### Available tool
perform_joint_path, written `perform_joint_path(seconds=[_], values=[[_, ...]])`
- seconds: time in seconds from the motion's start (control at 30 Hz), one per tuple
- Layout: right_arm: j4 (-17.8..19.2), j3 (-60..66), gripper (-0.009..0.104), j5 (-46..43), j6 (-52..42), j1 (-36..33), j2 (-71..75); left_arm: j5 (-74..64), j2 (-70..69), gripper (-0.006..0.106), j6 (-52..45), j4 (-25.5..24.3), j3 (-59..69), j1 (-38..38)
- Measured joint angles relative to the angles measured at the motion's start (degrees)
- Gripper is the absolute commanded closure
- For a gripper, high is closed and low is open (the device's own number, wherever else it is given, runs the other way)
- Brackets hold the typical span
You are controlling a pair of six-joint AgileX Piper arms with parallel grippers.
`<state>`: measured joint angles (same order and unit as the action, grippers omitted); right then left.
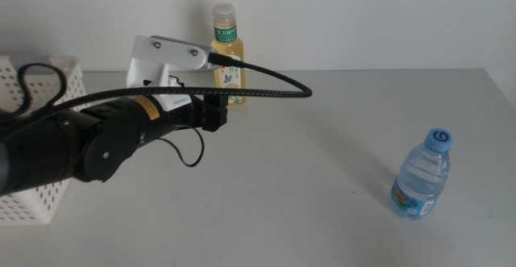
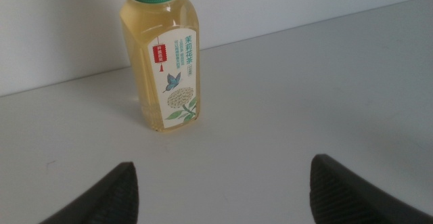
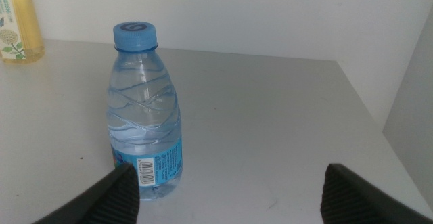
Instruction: Use arms to grab the bottles and put them into the dustbin to the left of the table.
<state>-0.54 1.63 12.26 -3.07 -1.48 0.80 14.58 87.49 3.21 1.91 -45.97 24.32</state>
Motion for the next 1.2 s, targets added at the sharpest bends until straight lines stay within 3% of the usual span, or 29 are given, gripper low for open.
perform_joint_path(seconds=[0.17, 0.33, 0.67, 1.2], values=[[0.0, 0.0, 0.001, 0.0, 0.0, 0.0, 0.0, 0.5, 9.0, 0.016, 0.0, 1.0, -7.5, 0.1], [0.0, 0.0, 0.001, 0.0, 0.0, 0.0, 0.0, 2.8, 16.0, 0.007, -3.2, 2.7, -14.7, -0.5], [0.0, 0.0, 0.001, 0.0, 0.0, 0.0, 0.0, 4.3, 27.7, 0.007, -6.8, 7.4, -27.5, -1.5], [0.0, 0.0, 0.001, 0.0, 0.0, 0.0, 0.0, 6.9, 35.8, 0.007, -9.3, 9.6, -34.9, -3.2]])
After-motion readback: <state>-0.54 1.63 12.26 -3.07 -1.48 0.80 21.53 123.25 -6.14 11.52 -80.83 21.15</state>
